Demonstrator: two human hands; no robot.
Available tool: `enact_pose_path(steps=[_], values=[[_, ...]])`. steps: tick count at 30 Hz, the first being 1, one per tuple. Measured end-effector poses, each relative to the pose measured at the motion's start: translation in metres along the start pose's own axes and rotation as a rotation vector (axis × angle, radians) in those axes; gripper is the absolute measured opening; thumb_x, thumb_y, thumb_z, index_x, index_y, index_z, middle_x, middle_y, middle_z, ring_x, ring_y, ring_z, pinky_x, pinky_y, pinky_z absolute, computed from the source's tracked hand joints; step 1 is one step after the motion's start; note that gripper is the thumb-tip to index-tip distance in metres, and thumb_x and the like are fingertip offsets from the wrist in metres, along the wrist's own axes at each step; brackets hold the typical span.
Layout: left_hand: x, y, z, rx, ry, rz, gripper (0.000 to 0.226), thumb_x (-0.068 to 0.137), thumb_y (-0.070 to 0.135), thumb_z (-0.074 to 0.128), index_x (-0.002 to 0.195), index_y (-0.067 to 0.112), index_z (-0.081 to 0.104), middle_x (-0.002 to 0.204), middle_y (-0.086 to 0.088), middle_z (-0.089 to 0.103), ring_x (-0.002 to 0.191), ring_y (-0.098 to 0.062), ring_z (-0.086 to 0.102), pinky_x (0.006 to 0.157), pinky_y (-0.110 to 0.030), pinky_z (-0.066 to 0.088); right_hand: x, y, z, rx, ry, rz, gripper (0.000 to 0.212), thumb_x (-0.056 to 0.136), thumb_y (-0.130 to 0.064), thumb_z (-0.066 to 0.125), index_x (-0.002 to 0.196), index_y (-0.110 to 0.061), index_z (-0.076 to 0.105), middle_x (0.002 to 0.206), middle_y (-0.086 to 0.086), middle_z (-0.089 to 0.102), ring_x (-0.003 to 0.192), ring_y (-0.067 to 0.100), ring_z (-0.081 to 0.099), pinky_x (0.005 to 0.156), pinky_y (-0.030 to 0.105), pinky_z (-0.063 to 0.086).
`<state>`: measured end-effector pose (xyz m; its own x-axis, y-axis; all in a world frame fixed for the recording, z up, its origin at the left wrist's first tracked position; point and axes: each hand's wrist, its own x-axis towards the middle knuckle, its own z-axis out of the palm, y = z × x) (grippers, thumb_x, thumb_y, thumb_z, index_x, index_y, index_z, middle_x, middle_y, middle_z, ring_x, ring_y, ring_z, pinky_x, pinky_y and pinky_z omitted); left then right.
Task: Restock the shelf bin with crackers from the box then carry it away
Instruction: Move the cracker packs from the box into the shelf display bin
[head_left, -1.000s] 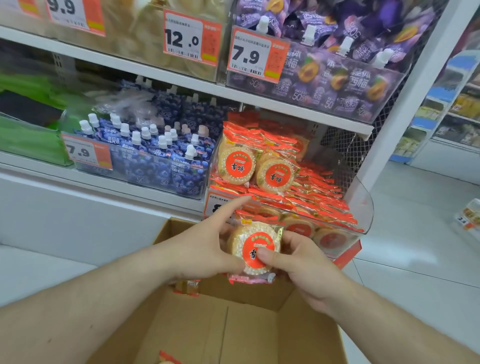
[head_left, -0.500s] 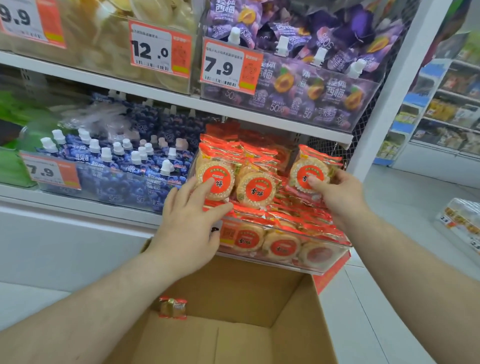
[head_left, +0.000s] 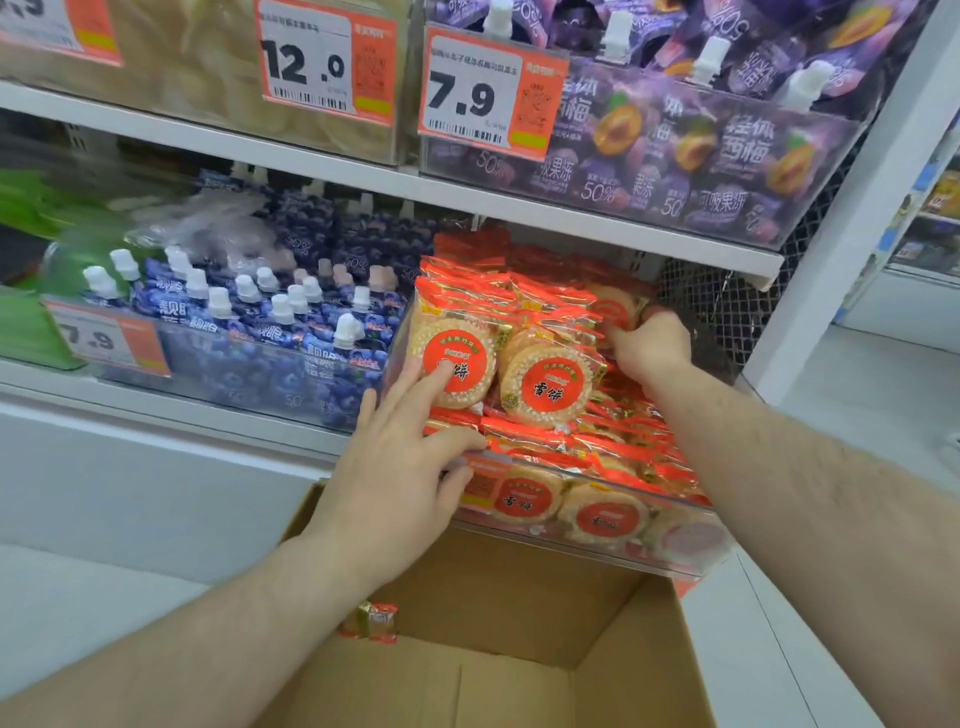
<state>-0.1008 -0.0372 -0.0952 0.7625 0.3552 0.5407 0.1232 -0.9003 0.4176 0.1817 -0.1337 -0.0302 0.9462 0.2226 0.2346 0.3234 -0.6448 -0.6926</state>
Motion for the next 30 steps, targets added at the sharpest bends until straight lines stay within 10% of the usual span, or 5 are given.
enact_pose_path(steps=[13, 21, 26, 30], values=[[-0.003, 0.003, -0.005, 0.032, 0.024, 0.013, 0.027, 0.084, 0.022, 0.07, 0.109, 0.031, 0.072, 0.152, -0.002, 0.039, 0.146, -0.024, 0.023, 0.114, -0.065, 0.013, -0.006, 0.001, -0.02, -0.033, -0.239, 0.054, 0.035, 0.087, -0.034, 0.069, 0.109, -0.008, 0.058, 0.103, 0.009, 0.065, 0.093, 0.027, 0.063, 0.09, 0.046, 0.053], [-0.017, -0.005, -0.026, 0.041, 0.15, 0.178, 0.011, 0.075, 0.025, 0.055, 0.082, 0.024, 0.046, 0.082, 0.01, 0.042, 0.073, -0.014, 0.044, 0.063, -0.029, 0.036, -0.062, 0.012, -0.052, 0.114, 0.034, -0.075, 0.047, 0.09, -0.03, 0.061, 0.134, -0.015, 0.052, 0.125, -0.004, 0.065, 0.115, 0.018, 0.06, 0.103, 0.039, 0.044], [-0.042, -0.015, -0.03, -0.035, -0.205, -0.008, 0.029, 0.077, 0.017, 0.063, 0.07, 0.03, 0.038, 0.067, 0.015, 0.047, 0.064, -0.005, 0.047, 0.058, -0.031, 0.042, -0.162, -0.009, -0.038, 0.106, 0.376, -0.892, 0.007, 0.081, -0.013, 0.061, 0.086, -0.008, 0.064, 0.077, 0.001, 0.06, 0.074, 0.024, 0.055, 0.071, 0.039, 0.044], [-0.058, -0.03, -0.026, 0.061, -0.562, -0.07, 0.015, 0.078, 0.02, 0.058, 0.08, 0.033, 0.051, 0.077, 0.014, 0.056, 0.076, -0.009, 0.053, 0.072, -0.029, 0.049, -0.234, 0.007, 0.022, 0.184, 0.006, -1.112, 0.007, 0.076, -0.012, 0.059, 0.073, -0.007, 0.063, 0.066, 0.003, 0.059, 0.065, 0.019, 0.051, 0.062, 0.027, 0.04]])
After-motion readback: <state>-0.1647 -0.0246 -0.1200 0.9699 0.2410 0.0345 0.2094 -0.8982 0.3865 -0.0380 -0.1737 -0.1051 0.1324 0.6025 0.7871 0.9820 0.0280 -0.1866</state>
